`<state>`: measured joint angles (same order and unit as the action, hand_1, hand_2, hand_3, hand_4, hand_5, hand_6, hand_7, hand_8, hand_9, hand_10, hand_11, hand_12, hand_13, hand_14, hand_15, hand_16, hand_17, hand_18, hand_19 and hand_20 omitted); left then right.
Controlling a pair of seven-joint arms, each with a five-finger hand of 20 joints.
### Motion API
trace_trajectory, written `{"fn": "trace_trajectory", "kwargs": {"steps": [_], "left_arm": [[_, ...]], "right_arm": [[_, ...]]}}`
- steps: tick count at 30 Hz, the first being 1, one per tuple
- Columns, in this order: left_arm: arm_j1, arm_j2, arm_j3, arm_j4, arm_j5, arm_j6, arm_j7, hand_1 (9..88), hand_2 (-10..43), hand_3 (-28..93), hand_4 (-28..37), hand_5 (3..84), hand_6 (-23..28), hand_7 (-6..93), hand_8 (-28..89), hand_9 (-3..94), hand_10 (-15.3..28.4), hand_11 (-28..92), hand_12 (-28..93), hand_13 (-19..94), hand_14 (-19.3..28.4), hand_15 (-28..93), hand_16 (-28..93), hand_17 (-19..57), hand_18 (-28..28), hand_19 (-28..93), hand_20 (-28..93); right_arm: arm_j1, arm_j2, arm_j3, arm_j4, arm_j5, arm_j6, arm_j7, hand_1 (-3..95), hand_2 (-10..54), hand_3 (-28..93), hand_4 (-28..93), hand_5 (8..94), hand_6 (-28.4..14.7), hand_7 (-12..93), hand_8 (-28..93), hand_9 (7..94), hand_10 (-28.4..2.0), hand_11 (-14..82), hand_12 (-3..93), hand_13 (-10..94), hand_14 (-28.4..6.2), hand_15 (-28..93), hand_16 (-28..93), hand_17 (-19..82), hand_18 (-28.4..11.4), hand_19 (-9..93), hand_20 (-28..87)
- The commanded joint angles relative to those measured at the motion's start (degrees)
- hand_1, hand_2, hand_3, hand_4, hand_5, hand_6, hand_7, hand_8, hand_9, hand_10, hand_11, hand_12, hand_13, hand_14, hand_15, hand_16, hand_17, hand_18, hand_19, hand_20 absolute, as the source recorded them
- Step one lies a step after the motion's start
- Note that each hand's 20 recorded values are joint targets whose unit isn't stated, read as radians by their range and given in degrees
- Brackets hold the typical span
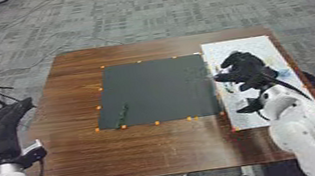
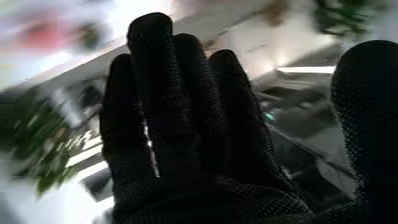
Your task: Arrange flowers
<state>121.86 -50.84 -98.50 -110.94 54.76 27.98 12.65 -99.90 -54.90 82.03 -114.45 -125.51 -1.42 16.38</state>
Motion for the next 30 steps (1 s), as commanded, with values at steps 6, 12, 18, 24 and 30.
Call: {"fn": "trace_trajectory", "kwargs": {"steps": [6,12,18,24,30], "left_arm": [[8.88,-4.29,-2.33,-9.55,0.33,-3.84,2.90,29.8,-2.4,69,-19.9,53.8,4.4,16.0,-9,45.8,13.5,21,10,31,14.1,10,2,3.4,10.5,6,16],[10.32,-4.00,-3.00,-11.53,0.44,-7.09,4.81,29.5,-2.6,69,-19.6,53.7,4.4,16.0,-9,46.0,13.5,21,10,31,14.1,10,1,3.6,10.5,7,16],[11.46,-4.38,-2.92,-11.81,-0.20,-6.99,5.22,29.5,-2.7,69,-19.6,53.6,4.4,15.9,-9,46.0,13.5,21,10,31,14.1,9,2,3.7,10.5,7,16],[11.89,-4.50,-2.24,-11.90,-0.75,-6.68,5.24,29.3,-3.1,70,-19.4,53.5,4.3,16.0,-9,46.1,13.4,21,10,32,14.2,9,2,3.6,10.6,6,16],[11.01,-4.77,-1.62,-11.62,-0.36,-7.24,4.64,29.4,-3.0,69,-19.6,53.6,4.4,15.8,-9,46.1,13.5,21,10,32,14.2,9,2,3.6,10.6,6,16]], "right_arm": [[-16.48,5.86,12.01,2.94,-5.95,6.41,5.65,30.5,-9.5,65,-12,59.2,-6.8,17,-4,70.7,-16.9,22.1,24.0,70,-13.1,42,30,30,-23.6,64,46],[-19.60,6.48,12.88,4.02,-8.03,6.01,5.50,31.0,-9.5,65,-12,59.8,-6.5,19,-3,72.7,-15.9,25.5,25.1,72,-11.9,45,31,31,-23.5,66,48],[-21.77,6.83,14.23,5.33,-10.50,6.38,6.20,29.8,-9.5,65,-13,59.7,-6.0,20,-3,73.3,-15.0,27.9,26.0,73,-11.3,48,31,32,-23.7,68,49],[-21.82,6.16,13.40,5.86,-10.99,7.34,7.24,30.5,-9.5,64,-14,59.8,-6.2,20,-4,73.4,-14.8,28.7,26.1,74,-10.9,48,31,34,-23.6,68,50],[-20.25,6.72,9.79,7.04,-12.17,11.49,8.32,48.9,-9.5,59,-15,65.7,-3.2,25,14,81.1,-11.5,28.8,32.2,82,-6.5,51,34,40,-22.3,74,51]]}}
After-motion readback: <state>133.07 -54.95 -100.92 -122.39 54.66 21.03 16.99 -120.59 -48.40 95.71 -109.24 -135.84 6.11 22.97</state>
